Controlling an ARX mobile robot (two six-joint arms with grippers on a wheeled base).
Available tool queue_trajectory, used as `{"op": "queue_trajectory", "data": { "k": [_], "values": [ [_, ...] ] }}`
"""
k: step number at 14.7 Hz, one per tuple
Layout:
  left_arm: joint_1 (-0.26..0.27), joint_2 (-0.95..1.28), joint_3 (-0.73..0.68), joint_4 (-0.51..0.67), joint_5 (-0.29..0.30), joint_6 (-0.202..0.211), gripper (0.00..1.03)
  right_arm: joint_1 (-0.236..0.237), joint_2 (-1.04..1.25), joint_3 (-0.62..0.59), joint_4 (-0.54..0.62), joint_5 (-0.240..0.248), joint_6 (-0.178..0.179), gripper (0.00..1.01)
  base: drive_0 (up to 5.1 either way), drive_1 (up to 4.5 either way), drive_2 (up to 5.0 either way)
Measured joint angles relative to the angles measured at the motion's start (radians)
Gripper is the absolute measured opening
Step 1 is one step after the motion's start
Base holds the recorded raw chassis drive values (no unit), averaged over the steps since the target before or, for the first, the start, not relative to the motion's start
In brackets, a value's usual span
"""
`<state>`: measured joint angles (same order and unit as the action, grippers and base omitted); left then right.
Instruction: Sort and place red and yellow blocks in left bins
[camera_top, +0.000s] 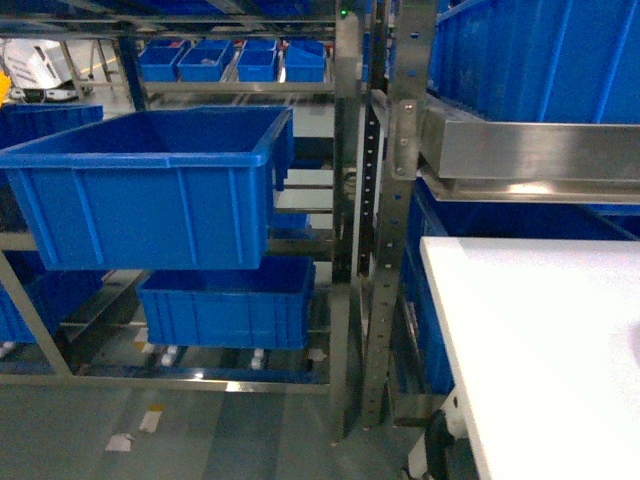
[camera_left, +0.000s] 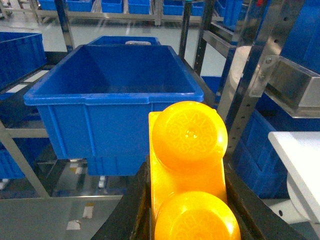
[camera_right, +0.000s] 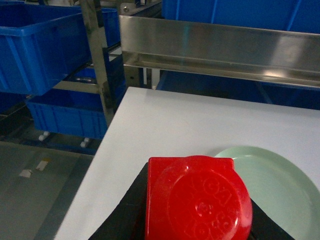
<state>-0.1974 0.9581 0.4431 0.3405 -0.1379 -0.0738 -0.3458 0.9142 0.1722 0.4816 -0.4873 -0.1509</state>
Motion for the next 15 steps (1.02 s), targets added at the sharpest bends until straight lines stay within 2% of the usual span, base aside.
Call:
{"op": "queue_trajectory", "data": {
  "k": [15],
  "values": [
    [0.0,0.0,0.0,-0.001,0.0,0.0,0.27,0.0,0.0,0.0,-0.002,0.0,0.0,0.27,-5.0,2.43,2.4]
  ]
}}
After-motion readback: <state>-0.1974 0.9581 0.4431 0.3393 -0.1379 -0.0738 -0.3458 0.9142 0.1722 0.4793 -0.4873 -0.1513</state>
